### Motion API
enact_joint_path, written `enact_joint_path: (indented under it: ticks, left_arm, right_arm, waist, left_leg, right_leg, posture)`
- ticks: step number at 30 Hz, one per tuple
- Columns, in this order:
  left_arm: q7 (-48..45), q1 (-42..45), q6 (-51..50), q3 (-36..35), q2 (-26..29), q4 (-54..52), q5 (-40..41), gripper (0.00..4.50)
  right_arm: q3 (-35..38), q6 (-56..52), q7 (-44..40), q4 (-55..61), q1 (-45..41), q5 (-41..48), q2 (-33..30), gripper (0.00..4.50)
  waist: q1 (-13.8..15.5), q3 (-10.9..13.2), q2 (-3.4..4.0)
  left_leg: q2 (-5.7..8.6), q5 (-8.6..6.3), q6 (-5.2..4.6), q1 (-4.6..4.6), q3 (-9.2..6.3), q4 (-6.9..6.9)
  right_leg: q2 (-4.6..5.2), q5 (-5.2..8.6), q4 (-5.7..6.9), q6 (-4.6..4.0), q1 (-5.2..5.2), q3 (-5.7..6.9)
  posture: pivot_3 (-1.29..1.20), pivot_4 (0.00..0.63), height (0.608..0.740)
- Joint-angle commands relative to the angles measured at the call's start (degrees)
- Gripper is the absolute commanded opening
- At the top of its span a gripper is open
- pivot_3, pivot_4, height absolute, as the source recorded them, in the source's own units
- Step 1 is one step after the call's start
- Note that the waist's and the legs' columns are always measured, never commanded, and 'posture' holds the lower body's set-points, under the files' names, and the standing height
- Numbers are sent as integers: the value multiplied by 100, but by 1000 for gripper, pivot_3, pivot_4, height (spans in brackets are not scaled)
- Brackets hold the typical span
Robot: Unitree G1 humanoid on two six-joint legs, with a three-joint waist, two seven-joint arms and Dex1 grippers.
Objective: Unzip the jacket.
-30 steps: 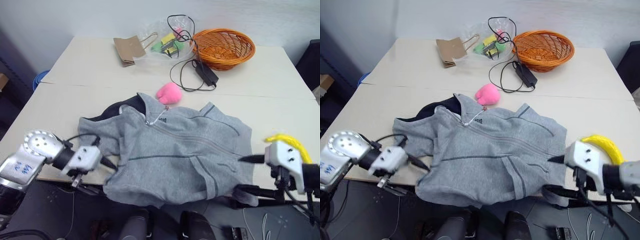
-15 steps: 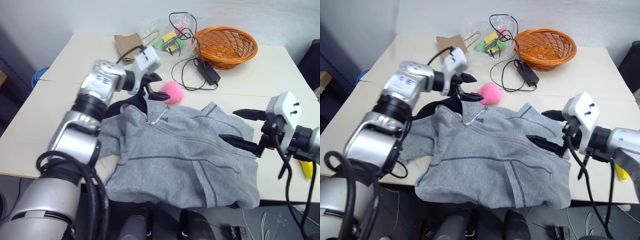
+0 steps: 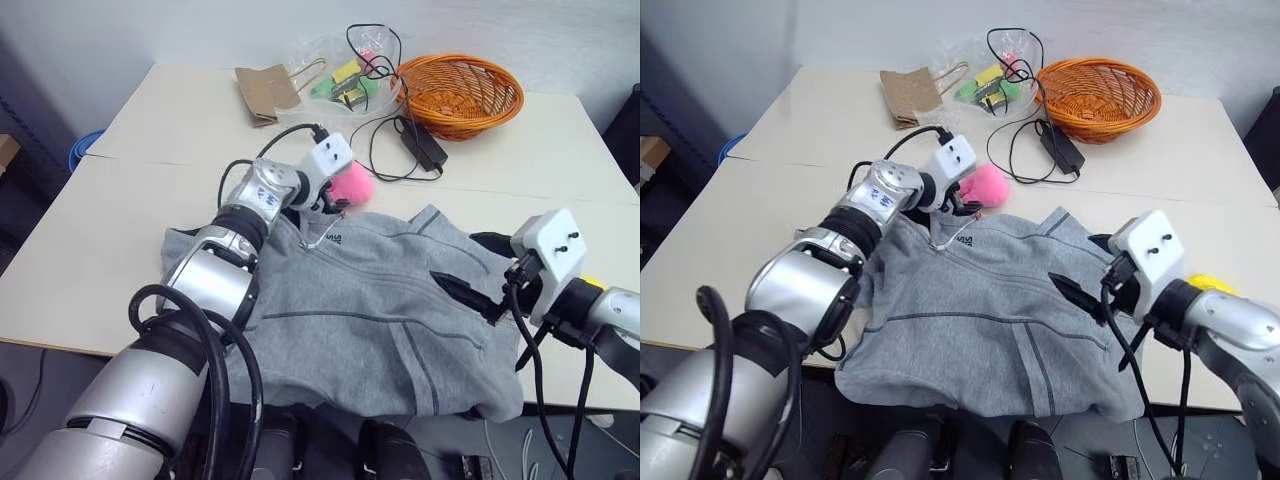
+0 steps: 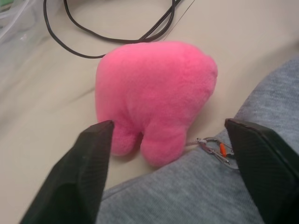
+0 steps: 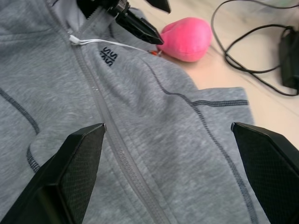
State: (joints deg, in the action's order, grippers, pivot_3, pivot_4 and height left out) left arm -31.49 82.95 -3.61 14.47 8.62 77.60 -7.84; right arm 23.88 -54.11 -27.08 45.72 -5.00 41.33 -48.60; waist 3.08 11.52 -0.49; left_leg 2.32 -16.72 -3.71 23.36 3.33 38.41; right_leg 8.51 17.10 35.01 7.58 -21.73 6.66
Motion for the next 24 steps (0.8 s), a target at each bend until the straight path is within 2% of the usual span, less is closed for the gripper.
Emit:
enact_joint_path:
  ticks: [1,3,6,14,17,23,24]
  left_arm:
    - [-191,82,-68,-202,-79,-18,-61,2659]
    - [-568,143,-334,-397,-133,-24,70,2033]
    - [-819,222,-737,-615,-192,-43,145,2033]
    - [-446,-28,-1073,-161,-236,-69,-588,2033]
    - [-384,-150,-1249,-230,-277,-95,-579,2609]
    - [-84,-243,-1519,-588,-377,-110,-389,4473]
    - [-78,-241,-1615,-665,-386,-109,-337,4473]
  right_arm:
    - [400,-48,191,306,84,160,61,4500]
    - [469,-43,231,344,213,161,57,4500]
    - [465,8,274,419,374,126,39,4500]
    - [318,76,344,395,414,147,84,4500]
    - [169,112,338,331,345,96,77,4500]
    - [-26,128,350,362,295,126,81,4500]
    - [-59,177,298,358,316,61,29,4500]
  waist:
    - [-1,0,0]
    - [-5,0,0]
    - [-13,0,0]
    - [-14,0,0]
    - [-17,0,0]
    - [-11,-1,0]
    - [-10,-1,0]
  left_leg:
    - [0,0,0,-1,0,-1]
    - [-1,0,1,-1,0,-1]
    - [-1,0,0,-1,2,-1]
    - [0,0,-1,-3,5,-1]
    - [-1,-1,-1,-3,5,-1]
    - [-1,-1,-1,-5,4,0]
    - [-1,-1,-1,-5,4,0]
  right_leg:
    - [0,0,0,0,0,0]
    - [-1,0,0,0,0,1]
    - [-2,0,0,0,0,1]
    - [-2,0,4,0,0,-3]
    - [-2,0,4,0,0,-3]
    - [-1,0,5,0,0,-7]
    - [0,0,5,0,0,-6]
  posture:
    - [0,150,740]
    - [0,150,740]
    - [0,150,740]
    - [0,150,740]
    - [0,150,740]
    - [0,150,740]
    - [0,150,740]
